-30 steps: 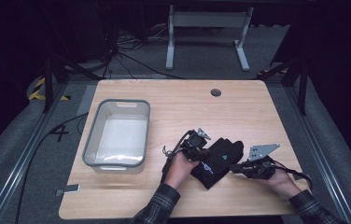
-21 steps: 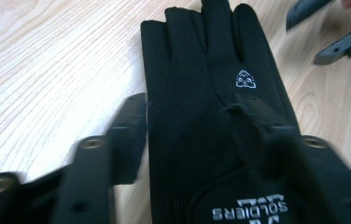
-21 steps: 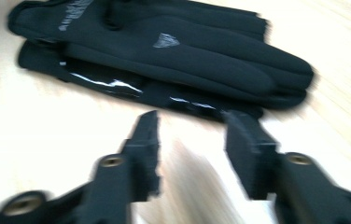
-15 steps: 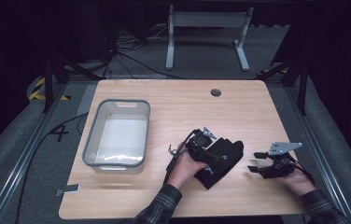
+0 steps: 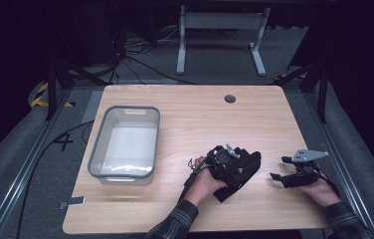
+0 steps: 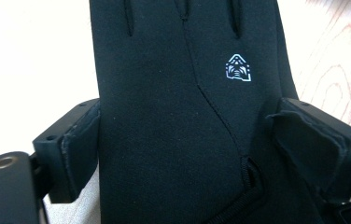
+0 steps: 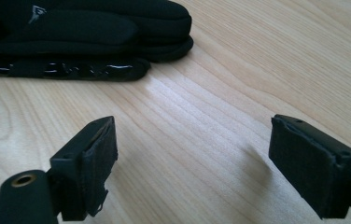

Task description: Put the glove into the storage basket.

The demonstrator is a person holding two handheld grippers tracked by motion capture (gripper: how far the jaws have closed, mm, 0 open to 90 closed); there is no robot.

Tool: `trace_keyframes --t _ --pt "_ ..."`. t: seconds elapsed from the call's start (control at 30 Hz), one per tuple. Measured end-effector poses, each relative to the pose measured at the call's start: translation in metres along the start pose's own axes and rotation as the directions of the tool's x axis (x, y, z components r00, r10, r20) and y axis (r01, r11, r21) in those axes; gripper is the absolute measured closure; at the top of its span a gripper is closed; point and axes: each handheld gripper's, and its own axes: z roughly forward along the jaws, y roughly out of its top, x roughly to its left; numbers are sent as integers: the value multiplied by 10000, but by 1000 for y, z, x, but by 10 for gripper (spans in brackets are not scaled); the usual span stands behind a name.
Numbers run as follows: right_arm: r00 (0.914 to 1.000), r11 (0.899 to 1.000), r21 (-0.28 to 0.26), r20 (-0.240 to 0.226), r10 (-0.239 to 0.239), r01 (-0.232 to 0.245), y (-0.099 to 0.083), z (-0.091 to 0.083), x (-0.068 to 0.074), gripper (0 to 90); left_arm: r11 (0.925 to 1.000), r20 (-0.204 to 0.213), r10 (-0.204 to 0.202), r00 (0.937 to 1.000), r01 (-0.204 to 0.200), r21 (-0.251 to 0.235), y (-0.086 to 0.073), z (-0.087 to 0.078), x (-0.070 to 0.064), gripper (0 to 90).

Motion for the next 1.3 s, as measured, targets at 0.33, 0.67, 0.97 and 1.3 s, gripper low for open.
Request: trace_keyframes --t 0.33,0.67,0.97,1.3 --pt "9998 9997 -128 78 191 -190 -4 5 -2 132 9998 99 102 9999 -104 167 1 -5 -2 343" --pt "9995 9995 -55 23 321 -321 -4 5 -3 116 9990 564 19 9984 -45 445 4 -10 -4 662" --pt "9994 9994 -58 12 332 -332 -4 5 -3 115 9987 747 -169 9971 132 501 8 -19 -2 691" --pt "9995 9995 -65 17 318 -318 -4 5 -4 115 9990 632 -433 9971 426 131 15 -45 6 693"
